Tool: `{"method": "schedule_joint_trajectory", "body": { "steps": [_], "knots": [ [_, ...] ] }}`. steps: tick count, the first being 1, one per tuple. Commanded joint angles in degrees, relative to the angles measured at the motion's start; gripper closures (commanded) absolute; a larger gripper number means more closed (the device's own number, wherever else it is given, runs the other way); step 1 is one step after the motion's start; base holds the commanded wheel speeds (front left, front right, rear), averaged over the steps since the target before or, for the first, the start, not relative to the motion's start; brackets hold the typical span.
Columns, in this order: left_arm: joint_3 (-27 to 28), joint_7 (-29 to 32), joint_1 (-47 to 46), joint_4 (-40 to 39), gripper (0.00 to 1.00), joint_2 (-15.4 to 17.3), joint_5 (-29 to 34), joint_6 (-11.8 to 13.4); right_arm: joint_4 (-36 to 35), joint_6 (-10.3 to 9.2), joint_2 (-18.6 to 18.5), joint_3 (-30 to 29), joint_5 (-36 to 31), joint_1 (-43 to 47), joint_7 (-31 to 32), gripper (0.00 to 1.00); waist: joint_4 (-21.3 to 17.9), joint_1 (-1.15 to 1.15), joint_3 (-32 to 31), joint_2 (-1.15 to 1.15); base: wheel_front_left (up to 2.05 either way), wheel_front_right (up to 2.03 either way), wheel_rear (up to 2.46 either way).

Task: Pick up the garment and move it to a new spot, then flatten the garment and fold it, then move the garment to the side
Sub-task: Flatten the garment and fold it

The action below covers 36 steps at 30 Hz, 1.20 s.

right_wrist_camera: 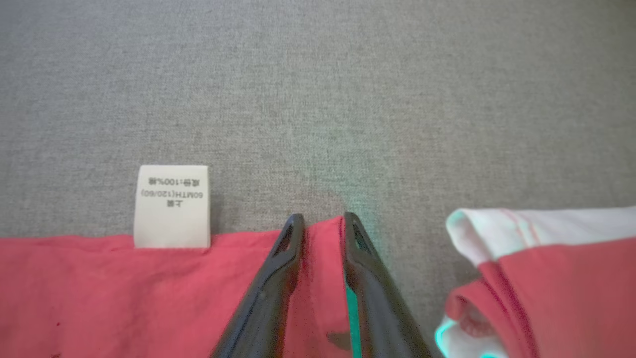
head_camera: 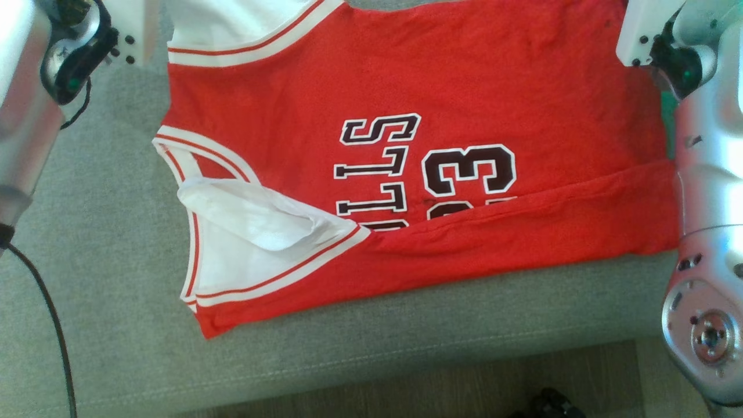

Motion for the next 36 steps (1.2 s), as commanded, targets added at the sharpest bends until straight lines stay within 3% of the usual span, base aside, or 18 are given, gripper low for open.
{"method": "schedule_joint_trajectory", "body": {
  "steps": [1,2,3,10,20,24,30,36],
  "knots": [
    [1.9,-0.5,-4.1,-1.2,1.00,2.2,-0.3,0.1,-1.0,-0.02,0.4,-0.1,-1.1,-2.9,-0.5,0.79,0.3,0.00,0.1,0.00,0.00,0.00,0.00],
    [1.8,-0.5,-4.1,-1.2,1.00,2.1,-0.4,0.1,-0.7,-0.02,0.4,-0.4,-1.6,-3.2,-0.8,0.94,0.4,0.00,0.2,0.00,0.00,0.00,0.00],
    [1.7,-0.6,-4.1,-1.1,1.00,2.1,-0.4,0.1,-0.4,-0.02,0.4,-0.6,-2.0,-3.5,-1.1,1.00,0.5,0.00,0.2,0.00,0.00,0.00,0.00],
    [1.9,-3.3,-4.6,-0.2,1.00,2.5,-0.5,0.3,0.9,-0.02,0.4,-1.7,-3.6,-5.6,-5.2,1.00,1.0,0.00,0.2,0.00,0.00,0.00,0.00],
    [4.0,-14.2,-7.6,1.8,1.00,3.2,1.8,3.0,3.3,-0.02,0.4,-1.7,-1.2,-9.0,-16.2,1.00,0.7,0.00,0.3,0.00,0.00,0.00,0.00],
    [4.5,-18.0,-6.7,1.6,1.00,2.9,1.1,2.7,4.4,-0.02,0.4,-1.6,-0.3,-9.2,-19.1,1.00,0.9,0.00,-0.3,0.00,0.00,0.00,0.00],
    [4.9,-21.3,-1.2,-2.2,1.00,4.2,-0.6,3.0,5.2,-0.02,0.4,0.0,2.6,-6.7,-23.0,1.00,1.7,0.00,-1.8,0.00,0.00,0.00,0.00],
    [5.5,-23.6,7.1,-11.4,1.00,6.9,-1.8,6.5,2.3,-0.02,-1.1,2.8,5.9,-2.0,-25.9,1.00,3.0,0.00,-3.5,0.00,0.00,0.00,0.00]
  ]
}}
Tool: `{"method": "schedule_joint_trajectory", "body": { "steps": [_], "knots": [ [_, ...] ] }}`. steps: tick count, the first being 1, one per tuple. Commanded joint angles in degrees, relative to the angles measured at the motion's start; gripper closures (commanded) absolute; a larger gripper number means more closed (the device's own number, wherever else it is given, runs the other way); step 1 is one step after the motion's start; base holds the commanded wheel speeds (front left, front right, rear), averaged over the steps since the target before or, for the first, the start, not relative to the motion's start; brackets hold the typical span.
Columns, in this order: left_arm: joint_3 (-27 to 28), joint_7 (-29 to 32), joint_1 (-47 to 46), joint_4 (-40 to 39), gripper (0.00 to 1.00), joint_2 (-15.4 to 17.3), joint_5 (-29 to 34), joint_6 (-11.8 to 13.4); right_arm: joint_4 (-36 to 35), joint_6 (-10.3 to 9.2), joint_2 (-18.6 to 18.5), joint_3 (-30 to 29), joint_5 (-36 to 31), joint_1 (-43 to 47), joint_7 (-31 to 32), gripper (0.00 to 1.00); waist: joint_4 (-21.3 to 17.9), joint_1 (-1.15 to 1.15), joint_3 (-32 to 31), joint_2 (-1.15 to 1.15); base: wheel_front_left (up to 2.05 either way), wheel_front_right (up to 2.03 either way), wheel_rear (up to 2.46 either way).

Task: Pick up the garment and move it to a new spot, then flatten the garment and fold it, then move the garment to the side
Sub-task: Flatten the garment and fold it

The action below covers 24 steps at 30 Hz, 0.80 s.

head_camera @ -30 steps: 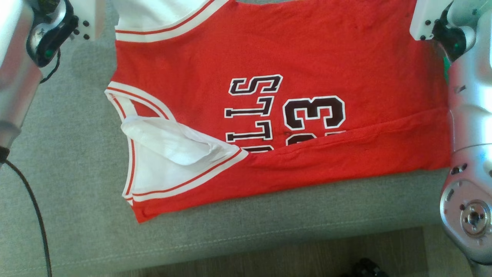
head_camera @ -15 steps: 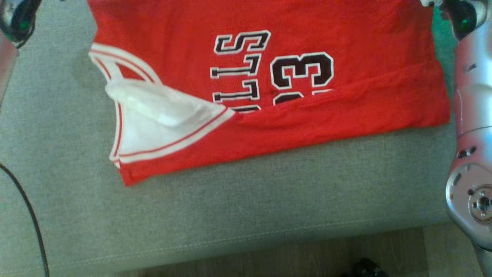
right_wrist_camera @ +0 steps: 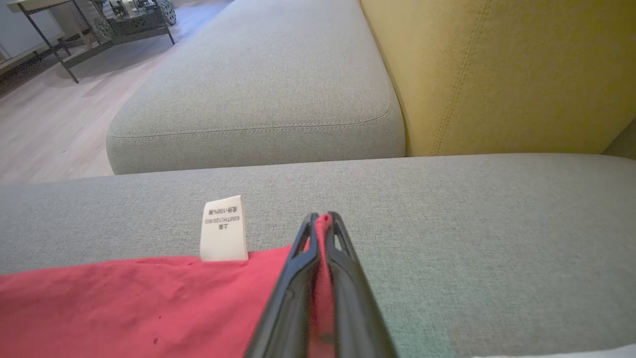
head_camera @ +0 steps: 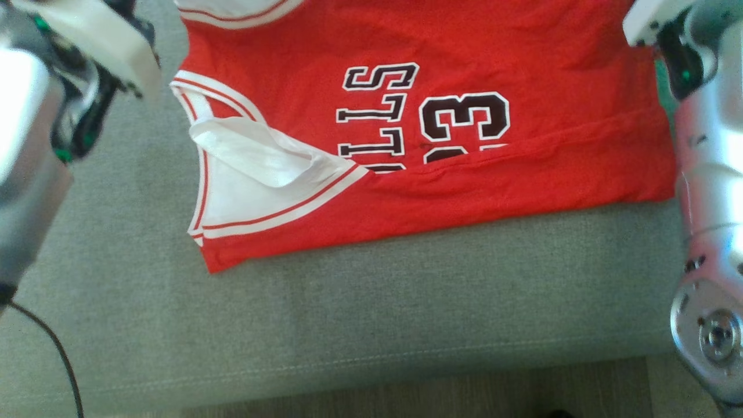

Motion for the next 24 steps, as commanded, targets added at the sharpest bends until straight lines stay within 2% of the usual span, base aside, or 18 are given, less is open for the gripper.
{"method": "schedule_joint_trajectory", "body": {
  "steps": [1,6,13,20,24],
  "knots": [
    [3.0,-0.7,-0.9,-2.8,1.00,3.5,-0.6,1.0,-2.8,-0.02,-0.2,1.2,0.9,0.3,-0.6,1.00,0.6,0.00,-0.6,0.00,0.00,0.00,0.00],
    [3.9,-0.6,6.7,-13.0,1.00,6.0,-2.7,5.3,-8.1,-0.02,-2.5,3.0,5.6,6.7,0.1,1.00,1.7,0.00,-2.3,0.00,0.00,0.00,0.00],
    [4.9,1.0,18.0,-26.8,1.00,10.0,-6.4,11.8,-19.9,-0.02,-5.0,2.5,10.5,19.0,4.6,1.00,2.4,0.00,-4.1,0.00,0.00,0.00,0.00],
    [4.7,1.9,26.8,-36.1,1.00,12.3,-8.7,16.8,-32.6,-0.02,-4.5,-0.2,12.3,30.8,11.0,1.00,2.9,0.00,-4.7,0.00,0.00,0.00,0.00],
    [4.2,2.1,29.9,-37.9,1.00,12.4,-10.0,18.2,-37.3,-0.02,-3.7,-0.6,12.2,35.0,13.9,1.00,3.0,0.00,-4.8,0.00,0.00,0.00,0.00]
  ]
}}
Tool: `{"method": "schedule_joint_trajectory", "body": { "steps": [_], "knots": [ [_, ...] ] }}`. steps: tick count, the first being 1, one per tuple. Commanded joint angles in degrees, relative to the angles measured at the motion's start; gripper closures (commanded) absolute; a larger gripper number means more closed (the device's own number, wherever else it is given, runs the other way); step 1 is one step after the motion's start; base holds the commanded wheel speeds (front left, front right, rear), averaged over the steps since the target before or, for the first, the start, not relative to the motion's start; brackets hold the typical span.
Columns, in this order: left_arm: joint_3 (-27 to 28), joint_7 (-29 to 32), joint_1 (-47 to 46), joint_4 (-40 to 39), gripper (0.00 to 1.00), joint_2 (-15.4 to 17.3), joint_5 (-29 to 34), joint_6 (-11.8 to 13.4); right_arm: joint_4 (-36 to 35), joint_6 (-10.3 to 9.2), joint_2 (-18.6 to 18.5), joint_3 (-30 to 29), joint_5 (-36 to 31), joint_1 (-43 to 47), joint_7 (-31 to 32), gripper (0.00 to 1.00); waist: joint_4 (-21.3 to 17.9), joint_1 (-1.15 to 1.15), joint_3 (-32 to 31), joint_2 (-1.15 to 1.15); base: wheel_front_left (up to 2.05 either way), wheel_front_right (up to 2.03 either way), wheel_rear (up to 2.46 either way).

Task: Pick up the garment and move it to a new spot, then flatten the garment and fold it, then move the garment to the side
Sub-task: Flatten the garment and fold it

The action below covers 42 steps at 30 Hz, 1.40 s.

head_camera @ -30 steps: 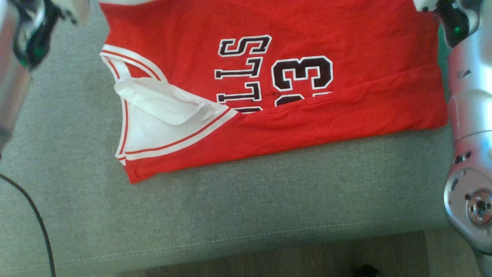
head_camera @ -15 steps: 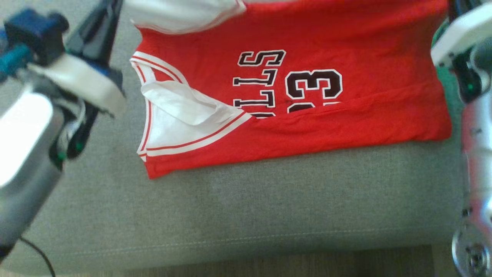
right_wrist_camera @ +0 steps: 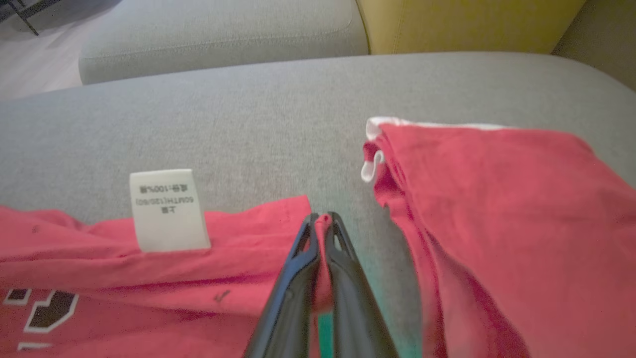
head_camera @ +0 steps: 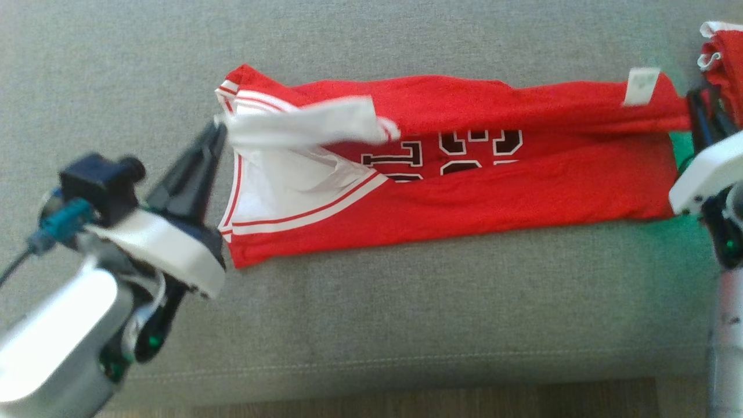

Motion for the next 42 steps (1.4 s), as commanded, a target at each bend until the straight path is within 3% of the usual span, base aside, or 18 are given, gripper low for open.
{"method": "schedule_joint_trajectory", "body": {
  "steps": [1,8,9,10,11,12,13,14,18,22,27,35,42],
  "knots": [
    [2.5,0.1,-0.4,-1.8,1.00,2.8,-0.4,0.5,-3.6,-0.02,0.3,0.6,0.3,1.0,0.9,1.00,0.0,0.01,0.0,0.00,0.00,0.00,0.00],
    [0.1,0.5,3.5,0.0,1.00,0.6,-1.6,1.7,-9.5,-0.02,1.7,0.9,-0.2,6.7,5.0,1.00,-0.2,0.01,0.7,0.00,0.00,0.00,0.00],
    [-0.1,0.4,3.8,0.6,1.00,0.2,-1.6,1.8,-10.0,-0.02,1.9,0.9,-0.2,7.1,5.4,0.87,-0.2,0.01,0.7,0.00,0.00,0.00,0.00],
    [-0.5,0.4,4.1,1.1,1.00,-0.2,-1.6,1.9,-10.4,-0.02,2.0,1.0,-0.3,7.4,5.6,0.60,-0.3,0.01,0.7,0.00,0.00,0.00,0.00],
    [-0.8,0.3,4.5,1.6,1.00,-0.7,-1.8,2.0,-10.8,-0.02,2.2,0.9,-0.4,7.6,5.7,0.00,-0.4,0.01,0.7,0.00,0.00,0.00,0.00],
    [-0.8,0.0,4.8,2.0,1.00,-1.2,-1.9,2.2,-11.3,-0.02,2.5,0.5,-0.5,7.7,5.4,0.00,-0.5,0.01,0.5,0.00,0.00,0.00,0.00],
    [-0.9,-0.4,5.0,2.4,0.60,-1.5,-1.8,2.5,-11.7,-0.02,2.7,0.1,-0.5,7.8,5.1,0.00,-0.6,0.01,0.3,0.00,0.00,0.00,0.00],
    [-0.8,-1.0,5.3,2.8,0.00,-1.9,-1.6,3.0,-12.1,-0.02,3.0,-0.3,-0.5,8.1,4.8,0.00,-0.6,0.01,-0.1,0.00,0.00,0.00,0.00],
    [0.2,-3.7,6.8,3.4,0.00,-3.4,0.0,6.3,-13.2,-0.02,4.4,-2.3,0.6,9.8,4.0,0.00,-0.9,0.01,-2.1,0.00,0.00,0.00,0.00],
    [2.2,-5.9,10.4,2.2,0.00,-6.0,3.7,11.6,-11.8,-0.02,5.3,-4.6,3.4,11.6,3.6,0.00,-1.1,0.01,-4.8,0.00,0.00,0.00,0.00],
    [4.3,-6.3,14.3,0.0,0.00,-9.3,10.6,14.6,-6.0,-0.02,5.4,-6.0,6.7,10.8,2.7,0.00,-0.1,0.01,-7.0,0.00,0.00,0.00,0.00],
    [5.6,-6.3,19.4,0.2,0.00,-15.2,17.8,13.0,5.2,-0.02,5.4,-8.8,3.0,5.5,3.4,0.00,3.7,0.01,-8.8,0.00,0.00,0.00,0.00],
    [7.8,-6.3,21.2,1.9,0.00,-18.3,19.8,10.2,13.9,-0.02,5.4,-14.1,-6.8,2.2,7.9,0.00,6.9,0.01,-9.4,0.00,0.00,0.00,0.00]
  ]
}}
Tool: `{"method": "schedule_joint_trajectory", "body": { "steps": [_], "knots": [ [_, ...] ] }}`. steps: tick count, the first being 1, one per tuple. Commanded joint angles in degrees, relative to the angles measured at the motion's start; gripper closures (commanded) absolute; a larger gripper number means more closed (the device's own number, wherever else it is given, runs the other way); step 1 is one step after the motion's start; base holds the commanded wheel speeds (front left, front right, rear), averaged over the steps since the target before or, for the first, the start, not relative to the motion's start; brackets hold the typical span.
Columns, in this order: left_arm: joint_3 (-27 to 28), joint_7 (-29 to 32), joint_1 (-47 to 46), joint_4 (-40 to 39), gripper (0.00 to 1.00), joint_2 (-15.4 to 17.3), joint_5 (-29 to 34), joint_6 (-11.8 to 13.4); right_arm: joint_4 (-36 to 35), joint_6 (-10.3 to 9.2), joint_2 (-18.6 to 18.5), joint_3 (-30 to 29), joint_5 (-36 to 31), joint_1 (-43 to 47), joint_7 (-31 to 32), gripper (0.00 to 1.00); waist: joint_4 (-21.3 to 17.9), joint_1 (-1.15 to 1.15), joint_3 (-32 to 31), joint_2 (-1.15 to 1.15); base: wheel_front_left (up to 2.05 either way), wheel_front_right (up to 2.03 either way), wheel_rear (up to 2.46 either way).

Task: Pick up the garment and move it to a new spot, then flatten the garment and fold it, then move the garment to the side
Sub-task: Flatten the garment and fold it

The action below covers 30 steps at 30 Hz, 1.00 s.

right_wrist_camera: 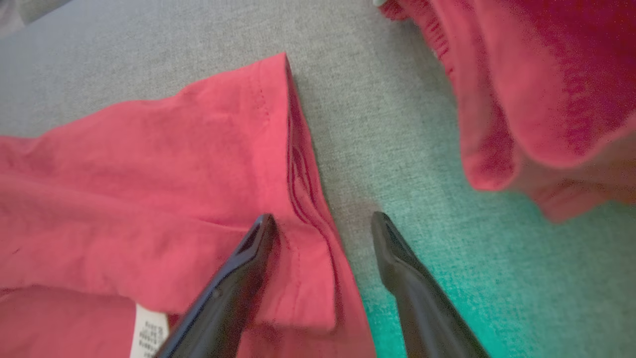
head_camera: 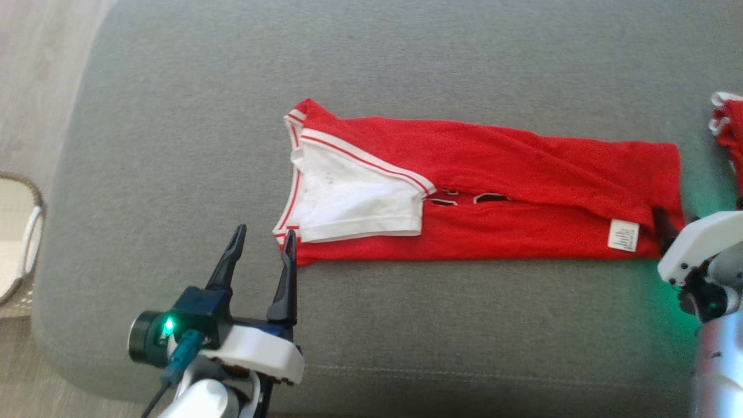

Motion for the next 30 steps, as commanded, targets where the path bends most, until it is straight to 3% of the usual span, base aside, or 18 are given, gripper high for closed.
{"method": "schedule_joint_trajectory", "body": {
  "steps": [1,6,7,9,14,22,30],
  "knots": [
    [2.9,-0.7,-0.7,-1.2,0.00,0.1,0.8,-0.5,0.3,-0.02,-0.3,0.6,-1.2,-1.7,1.7,0.00,1.1,0.01,-0.2,0.00,0.00,0.00,0.00],
    [4.3,-0.7,0.2,-0.6,0.00,-1.2,1.7,-1.8,2.4,-0.02,-0.3,0.2,-2.2,-2.3,4.8,0.00,1.9,0.01,-0.1,0.00,0.00,0.00,0.00],
    [4.6,-0.7,0.5,-0.4,0.00,-1.6,1.9,-2.1,2.6,-0.02,-0.3,0.3,-2.3,-2.3,5.3,0.22,2.0,0.01,-0.1,0.00,0.00,0.00,0.00],
    [5.3,-0.7,0.8,-0.1,0.00,-2.2,2.4,-2.7,2.8,-0.02,-0.3,0.5,-2.2,-2.3,6.0,1.00,2.0,0.01,-0.1,0.00,0.00,0.00,0.00],
    [6.9,-0.7,1.5,0.8,0.00,-3.4,3.4,-4.2,2.1,-0.02,-0.3,3.2,-1.0,-2.2,7.0,1.00,1.2,0.01,-0.5,0.00,0.00,0.00,0.00],
    [9.1,-0.7,2.6,1.6,0.00,-4.3,5.2,-6.0,-6.0,-0.02,-1.2,9.7,-2.1,-2.6,5.2,1.00,-2.4,0.01,-1.6,0.00,0.00,0.00,0.00],
    [10.5,-0.7,3.4,2.0,0.00,-5.5,6.6,-7.2,-14.3,-0.02,-5.7,12.4,-1.6,-4.9,10.3,1.00,-6.2,0.01,-2.5,0.00,0.00,0.00,0.00]
  ]
}}
